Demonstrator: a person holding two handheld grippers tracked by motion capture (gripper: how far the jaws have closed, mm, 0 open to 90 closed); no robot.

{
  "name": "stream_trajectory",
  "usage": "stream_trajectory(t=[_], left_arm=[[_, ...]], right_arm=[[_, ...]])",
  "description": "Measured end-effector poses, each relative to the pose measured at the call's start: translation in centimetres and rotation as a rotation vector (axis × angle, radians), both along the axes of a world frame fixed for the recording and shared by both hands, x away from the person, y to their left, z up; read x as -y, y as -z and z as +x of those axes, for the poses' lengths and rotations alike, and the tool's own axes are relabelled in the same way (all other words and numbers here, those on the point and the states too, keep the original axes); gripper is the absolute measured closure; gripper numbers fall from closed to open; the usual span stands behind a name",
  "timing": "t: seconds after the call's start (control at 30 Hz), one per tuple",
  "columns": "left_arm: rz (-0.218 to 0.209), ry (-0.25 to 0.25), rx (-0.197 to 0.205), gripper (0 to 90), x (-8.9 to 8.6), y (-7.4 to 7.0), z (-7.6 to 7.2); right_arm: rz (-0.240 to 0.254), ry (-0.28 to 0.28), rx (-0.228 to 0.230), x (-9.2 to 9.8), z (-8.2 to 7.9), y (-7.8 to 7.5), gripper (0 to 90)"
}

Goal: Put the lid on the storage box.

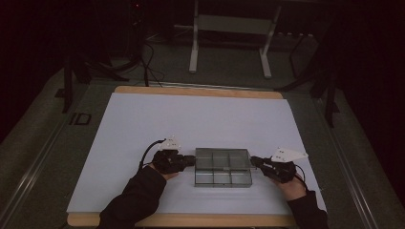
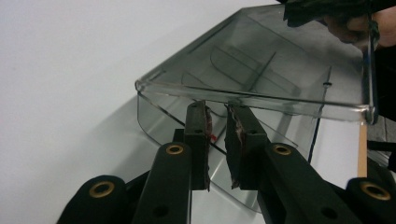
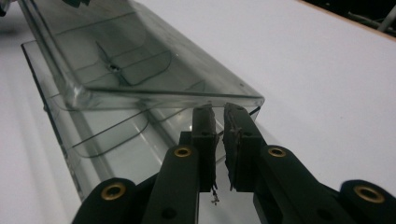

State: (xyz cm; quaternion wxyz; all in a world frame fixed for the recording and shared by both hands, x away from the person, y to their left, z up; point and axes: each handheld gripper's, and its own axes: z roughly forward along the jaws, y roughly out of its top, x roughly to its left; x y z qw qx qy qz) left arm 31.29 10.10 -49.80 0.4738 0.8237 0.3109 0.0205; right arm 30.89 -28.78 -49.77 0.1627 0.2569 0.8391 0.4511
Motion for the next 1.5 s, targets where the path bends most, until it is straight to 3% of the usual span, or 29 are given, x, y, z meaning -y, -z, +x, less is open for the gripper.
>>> stream_trajectory(t=[0.17, 0.97, 1.17, 1.37, 1.5], left_arm=[[0.013, 0.017, 0.003, 80.6, 0.2, 0.4, -0.3], [0.048, -0.014, -0.054, 79.0, -0.3, 2.1, -0.2], [0.057, -0.018, -0.065, 78.2, -0.2, 2.6, 0.0], [0.048, -0.047, -0.065, 62.0, -0.9, 2.5, 0.4], [0.046, -0.107, -0.060, 41.1, -1.4, 2.1, 0.6]], right_arm=[[-0.009, -0.007, -0.008, 0.0, -0.2, 0.3, 82.9], [-0.015, 0.009, -0.072, 0.5, 0.0, 2.2, 82.4], [-0.016, 0.019, -0.076, 0.6, 0.3, 2.4, 78.2], [-0.008, 0.031, -0.070, 1.1, 0.5, 2.2, 68.1], [0.006, 0.036, -0.060, 1.3, 0.5, 1.9, 49.0]])
